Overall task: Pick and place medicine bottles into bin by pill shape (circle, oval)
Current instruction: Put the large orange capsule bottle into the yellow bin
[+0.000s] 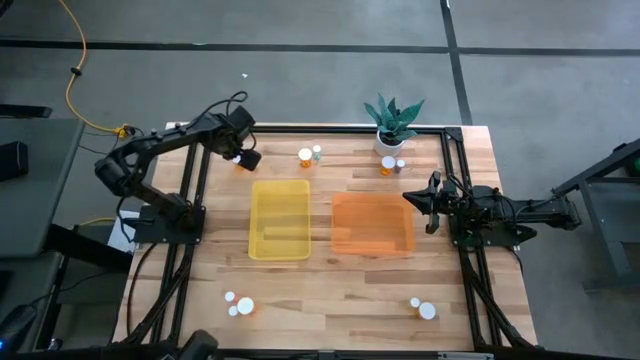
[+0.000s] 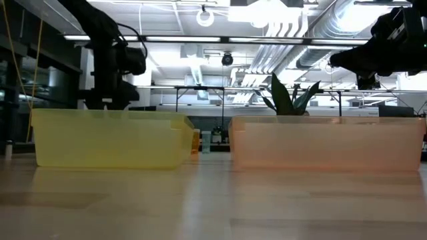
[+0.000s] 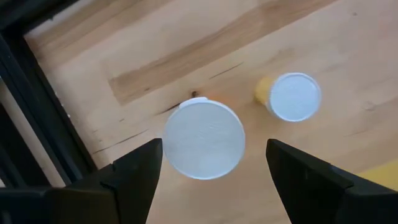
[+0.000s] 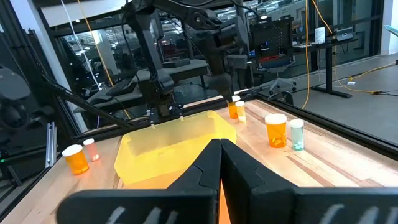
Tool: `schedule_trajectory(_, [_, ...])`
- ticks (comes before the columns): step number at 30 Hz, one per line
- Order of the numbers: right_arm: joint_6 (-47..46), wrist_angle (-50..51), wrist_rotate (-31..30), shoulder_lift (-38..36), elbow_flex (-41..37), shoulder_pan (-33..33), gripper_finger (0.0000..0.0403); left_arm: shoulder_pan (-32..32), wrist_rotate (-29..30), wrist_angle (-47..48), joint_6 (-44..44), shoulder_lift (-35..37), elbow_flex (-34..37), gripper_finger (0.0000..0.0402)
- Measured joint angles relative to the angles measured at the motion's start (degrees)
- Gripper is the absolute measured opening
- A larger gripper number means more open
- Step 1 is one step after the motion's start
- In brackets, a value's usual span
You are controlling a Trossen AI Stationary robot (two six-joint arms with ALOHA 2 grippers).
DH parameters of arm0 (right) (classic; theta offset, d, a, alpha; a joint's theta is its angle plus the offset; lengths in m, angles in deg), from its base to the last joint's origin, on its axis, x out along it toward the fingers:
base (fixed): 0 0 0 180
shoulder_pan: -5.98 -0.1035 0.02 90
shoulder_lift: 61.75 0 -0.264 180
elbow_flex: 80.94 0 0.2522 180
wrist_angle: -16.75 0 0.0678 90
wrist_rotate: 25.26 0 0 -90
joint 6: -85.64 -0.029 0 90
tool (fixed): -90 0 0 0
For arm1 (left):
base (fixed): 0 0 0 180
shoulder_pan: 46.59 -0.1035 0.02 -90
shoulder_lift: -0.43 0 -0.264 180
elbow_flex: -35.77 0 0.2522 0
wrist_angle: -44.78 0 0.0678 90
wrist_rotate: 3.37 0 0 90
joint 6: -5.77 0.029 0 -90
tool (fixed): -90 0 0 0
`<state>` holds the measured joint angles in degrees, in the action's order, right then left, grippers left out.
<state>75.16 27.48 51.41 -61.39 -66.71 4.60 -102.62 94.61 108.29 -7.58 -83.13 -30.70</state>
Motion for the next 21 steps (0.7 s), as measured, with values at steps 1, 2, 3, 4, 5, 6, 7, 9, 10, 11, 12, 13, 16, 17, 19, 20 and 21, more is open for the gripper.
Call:
schedule_trajectory(1, [0.00, 0.00, 0.01, 0.00, -0.01, 0.02, 0.0000, 0.00, 0.04, -0.02, 0.01, -0.35, 0.00, 0.0278])
schedule_trajectory(2, [0.02, 0.00, 0.01, 0.00, -0.01, 0.01, 0.0000, 0.00, 0.06, -0.03, 0.00, -0.63, 0.00, 0.0278])
schedule_trajectory(3, [0.00, 0.00, 0.02, 0.00, 0.00, 0.00, 0.0000, 0.00, 0.18, -0.05, 0.01, -0.86, 0.00, 0.0278])
schedule_trajectory(4, [0.00, 0.00, 0.02, 0.00, -0.02, 0.02, 0.0000, 0.00, 0.22, -0.21, 0.01, -1.06, 0.00, 0.0278])
schedule_trajectory(5, [0.02, 0.00, 0.02, 0.00, -0.01, 0.00, 0.0000, 0.00, 0.25, -0.48, 0.01, -1.30, 0.00, 0.0278])
schedule_trajectory(6, [0.00, 0.00, 0.00, 0.00, 0.00, 0.02, 0.0000, 0.00, 0.50, -0.75, 0.01, -1.51, 0.00, 0.0278])
schedule_trajectory(7, [0.00, 0.00, 0.01, -0.01, 0.00, 0.00, 0.0000, 0.00, 0.90, -1.12, 0.00, -1.62, 0.00, 0.0278])
schedule_trajectory(9, [0.00, 0.00, 0.00, 0.00, 0.00, 0.01, 0.0000, 0.00, 2.00, -2.09, 0.01, -1.64, 0.00, 0.0278])
schedule_trajectory(10, [0.00, 0.00, 0.00, 0.00, -0.02, 0.02, 0.0000, 0.00, 2.38, -2.38, 0.01, -1.64, 0.00, 0.0278])
schedule_trajectory(11, [0.02, 0.00, 0.02, 0.00, 0.00, 0.02, 0.0000, 0.00, 2.74, -2.59, -0.01, -1.64, 0.00, 0.0278])
schedule_trajectory(12, [0.00, 0.00, 0.02, 0.00, -0.02, 0.00, 0.0000, 0.00, 2.82, -2.82, -0.01, -1.64, 0.00, 0.0278])
schedule_trajectory(13, [0.00, 0.00, 0.00, 0.00, -0.01, 0.00, 0.0000, 0.00, 2.82, -3.00, -0.01, -1.64, 0.00, 0.0278])
schedule_trajectory(16, [0.02, 0.00, 0.02, 0.00, -0.01, 0.02, 0.0000, 0.00, 2.67, -2.91, 0.02, -1.64, 0.00, 0.0277])
schedule_trajectory(17, [0.02, 0.00, 0.00, 0.00, -0.01, 0.00, 0.0000, 0.00, 2.16, -2.86, 0.10, -1.65, 0.00, 0.0276])
schedule_trajectory(19, [0.00, 0.00, 0.02, 0.00, 0.00, 0.00, 0.0000, 0.00, 0.87, -2.82, 0.33, -1.67, 0.00, 0.0272])
schedule_trajectory(20, [0.02, 0.00, 0.00, 0.00, -0.02, 0.02, 0.0000, 0.00, 0.73, -2.82, 0.40, -1.67, 0.00, 0.0270])
schedule_trajectory(21, [0.01, 0.00, 0.01, 0.00, -0.02, 0.01, 0.0000, 0.00, 0.74, -2.84, 0.44, -1.67, 0.00, 0.0268])
